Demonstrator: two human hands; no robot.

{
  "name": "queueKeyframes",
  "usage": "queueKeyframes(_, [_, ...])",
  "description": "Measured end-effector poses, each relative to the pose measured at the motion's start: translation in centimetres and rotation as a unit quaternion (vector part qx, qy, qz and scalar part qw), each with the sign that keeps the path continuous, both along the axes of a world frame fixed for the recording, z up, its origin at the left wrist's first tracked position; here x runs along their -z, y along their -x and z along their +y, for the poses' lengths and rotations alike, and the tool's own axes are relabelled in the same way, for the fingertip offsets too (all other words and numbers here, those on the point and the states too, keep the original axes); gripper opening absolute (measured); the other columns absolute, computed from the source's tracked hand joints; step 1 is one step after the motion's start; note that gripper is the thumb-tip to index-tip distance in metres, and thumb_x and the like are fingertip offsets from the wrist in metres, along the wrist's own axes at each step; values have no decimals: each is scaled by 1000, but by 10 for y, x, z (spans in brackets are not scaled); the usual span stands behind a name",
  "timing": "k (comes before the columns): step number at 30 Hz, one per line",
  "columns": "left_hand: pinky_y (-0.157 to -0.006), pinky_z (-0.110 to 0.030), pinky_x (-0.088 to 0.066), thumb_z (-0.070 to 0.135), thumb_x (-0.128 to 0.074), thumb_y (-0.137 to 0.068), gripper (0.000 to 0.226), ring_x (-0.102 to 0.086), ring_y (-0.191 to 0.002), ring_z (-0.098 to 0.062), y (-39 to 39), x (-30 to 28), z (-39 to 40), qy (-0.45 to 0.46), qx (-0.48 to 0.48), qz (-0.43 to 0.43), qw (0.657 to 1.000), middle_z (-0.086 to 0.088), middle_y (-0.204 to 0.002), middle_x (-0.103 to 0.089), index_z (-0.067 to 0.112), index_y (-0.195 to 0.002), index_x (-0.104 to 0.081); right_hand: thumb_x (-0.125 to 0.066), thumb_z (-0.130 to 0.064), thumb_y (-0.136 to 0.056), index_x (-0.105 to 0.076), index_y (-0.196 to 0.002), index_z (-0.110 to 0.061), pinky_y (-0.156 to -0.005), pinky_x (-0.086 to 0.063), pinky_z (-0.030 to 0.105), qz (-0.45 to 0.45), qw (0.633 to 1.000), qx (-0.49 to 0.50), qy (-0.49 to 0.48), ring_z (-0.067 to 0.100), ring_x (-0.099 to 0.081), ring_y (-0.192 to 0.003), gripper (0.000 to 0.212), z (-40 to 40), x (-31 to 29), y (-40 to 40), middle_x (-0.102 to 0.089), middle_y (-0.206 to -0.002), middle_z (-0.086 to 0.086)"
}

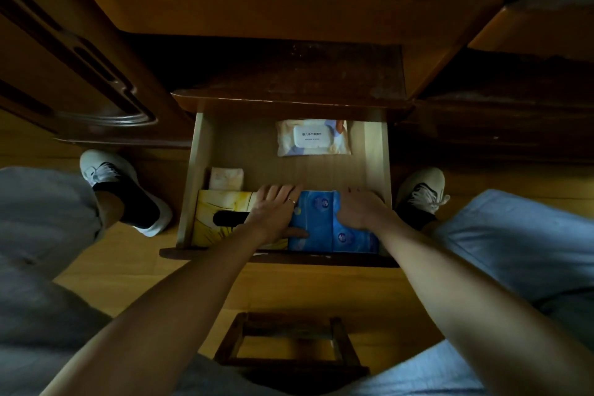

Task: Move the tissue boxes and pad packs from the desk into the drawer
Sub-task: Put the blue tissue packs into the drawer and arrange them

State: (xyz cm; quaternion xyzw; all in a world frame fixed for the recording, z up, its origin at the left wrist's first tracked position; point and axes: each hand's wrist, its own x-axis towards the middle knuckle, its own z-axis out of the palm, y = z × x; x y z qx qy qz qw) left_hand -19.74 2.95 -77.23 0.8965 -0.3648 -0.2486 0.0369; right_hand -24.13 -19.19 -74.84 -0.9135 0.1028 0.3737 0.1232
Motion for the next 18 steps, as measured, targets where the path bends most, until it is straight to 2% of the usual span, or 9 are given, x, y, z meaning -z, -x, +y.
queueKeyframes(3, [-113,-50,-24,80,-61,-74,105,-39,-133,-30,-1,-1,-3,1,-19,5,1000,-6,-148,-41,18,-152,-28,-50,-36,-97,-34,-153,-23,-94,-47,42,2,998,31,-54,32,-58,-119,60,-1,1,-5,-57,-141,14])
queueKeyframes(6, [-105,-49,-36,79,-66,-73,97,-48,-127,-30,-13,-6,-17,-1,-41,43,998,-8,-141,-51,15,-142,-41,-42,-52,-99,-48,-143,-30,-80,-42,36,-20,996,37,-79,23,-59,-104,50,-2,3,-9,-64,-132,7])
queueKeyframes(8, [-95,-46,-46,77,-70,-70,99,-56,-121,-31,-23,-8,-27,-21,-38,86,995,-11,-138,-56,11,-139,-43,-36,-59,-100,-51,-143,-31,-86,-44,39,-37,996,28,-73,25,-59,-112,54,0,5,-10,-63,-136,7])
queueKeyframes(10, [-87,-43,-52,78,-71,-69,100,-61,-115,-31,-28,-7,-30,-40,-20,91,995,-11,-134,-60,10,-138,-46,-31,-64,-101,-56,-140,-31,-92,-44,42,-59,996,22,-61,28,-58,-119,57,4,7,-9,-63,-137,7])
queueKeyframes(13, [-82,-40,-54,80,-72,-66,95,-65,-106,-29,-29,-5,-27,-23,-21,76,997,-10,-121,-68,10,-129,-53,-29,-61,-103,-63,-126,-30,-84,-44,40,-91,995,17,-46,27,-63,-107,52,7,10,-7,-70,-120,7])
queueKeyframes(15, [-77,-38,-52,79,-73,-65,87,-66,-97,-28,-34,-9,-24,-15,-25,93,995,-9,-108,-70,12,-118,-57,-31,-58,-104,-64,-124,-30,-85,-45,40,-92,994,28,-59,28,-64,-106,48,7,13,-6,-70,-118,8])
queueKeyframes(18, [-82,-41,-54,74,-72,-73,76,-66,-98,-26,-41,-15,-19,-23,-27,159,987,-6,-108,-69,15,-119,-57,-35,-57,-103,-66,-123,-30,-83,-44,37,-78,993,43,-76,27,-64,-109,46,5,11,-7,-69,-120,5])
